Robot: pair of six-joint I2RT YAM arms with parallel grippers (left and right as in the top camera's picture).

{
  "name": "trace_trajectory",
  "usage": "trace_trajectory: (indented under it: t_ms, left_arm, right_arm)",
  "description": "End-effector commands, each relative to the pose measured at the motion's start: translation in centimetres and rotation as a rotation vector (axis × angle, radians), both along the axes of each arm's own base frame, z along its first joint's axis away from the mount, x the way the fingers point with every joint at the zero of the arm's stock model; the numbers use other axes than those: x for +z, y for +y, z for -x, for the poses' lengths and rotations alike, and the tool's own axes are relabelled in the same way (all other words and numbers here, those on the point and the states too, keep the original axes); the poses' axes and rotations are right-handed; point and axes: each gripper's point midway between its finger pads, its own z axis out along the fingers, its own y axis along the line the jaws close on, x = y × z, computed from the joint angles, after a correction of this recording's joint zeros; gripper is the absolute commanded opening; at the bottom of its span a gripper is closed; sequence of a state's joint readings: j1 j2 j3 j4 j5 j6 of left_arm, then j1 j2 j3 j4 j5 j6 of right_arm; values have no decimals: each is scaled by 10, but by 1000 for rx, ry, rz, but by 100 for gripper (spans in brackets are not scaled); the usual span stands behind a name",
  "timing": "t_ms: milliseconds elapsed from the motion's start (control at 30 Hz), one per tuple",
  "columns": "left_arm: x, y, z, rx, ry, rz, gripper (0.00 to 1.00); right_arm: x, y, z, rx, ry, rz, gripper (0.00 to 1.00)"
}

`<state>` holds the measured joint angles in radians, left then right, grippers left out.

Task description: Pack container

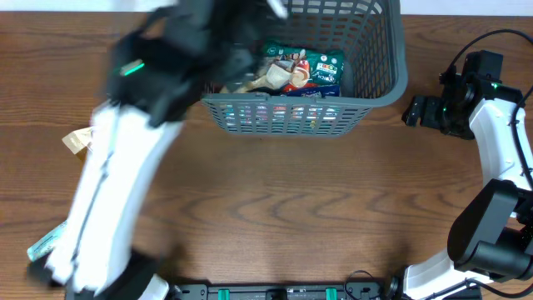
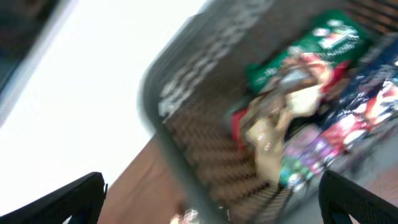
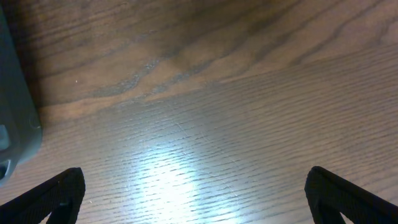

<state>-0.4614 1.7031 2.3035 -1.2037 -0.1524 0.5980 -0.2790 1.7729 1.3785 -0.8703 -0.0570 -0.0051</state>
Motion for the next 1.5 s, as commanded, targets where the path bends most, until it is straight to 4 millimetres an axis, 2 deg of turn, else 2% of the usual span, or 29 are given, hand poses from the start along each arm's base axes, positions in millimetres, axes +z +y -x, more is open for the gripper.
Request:
trace_trajectory:
  t_ms: [0,133,267,333,433,567,733,800,933,1133,1300,1467]
  left_arm:
    - [19,66,18,253,-8,89,99]
    - [4,139,45,449,90,61,99]
    - [-10,202,44,630,137,58,99]
    - [-26,215,37,607,199,74,99]
    - [-61,226,20,549,313,107,99]
    - [-120,248,-6,566,460,119,99]
    - [-191,255,-38,542,600,114,99]
    - [-215,257,-50,533,635,109,99]
    - [-256,259,-64,498,703,84,99]
    - [-302,261,-70,459,790,62,99]
    - [-335,261,-66,446,872,58,99]
    - [-351,266,-60,450,917,61,99]
  right_arm:
    - [4,3,0,18,-12,0,99]
    - [4,3,-1,18,-13,0,99]
    - [4,3,-1,18,-14,0,99]
    - [4,3,-1,18,-15,0,99]
    - [4,3,-1,18,-12,0,99]
    - [3,4,3,18,1,-5,99]
    - [2,4,3,18,4,-6,99]
    - [2,4,3,17,3,-6,99]
    - [3,4,3,-1,1,-11,99]
    - [4,3,-1,-1,-14,-5,99]
    - [7,0,-10,-1,-54,6,99]
    - [11,-3,-19,-2,-94,21,99]
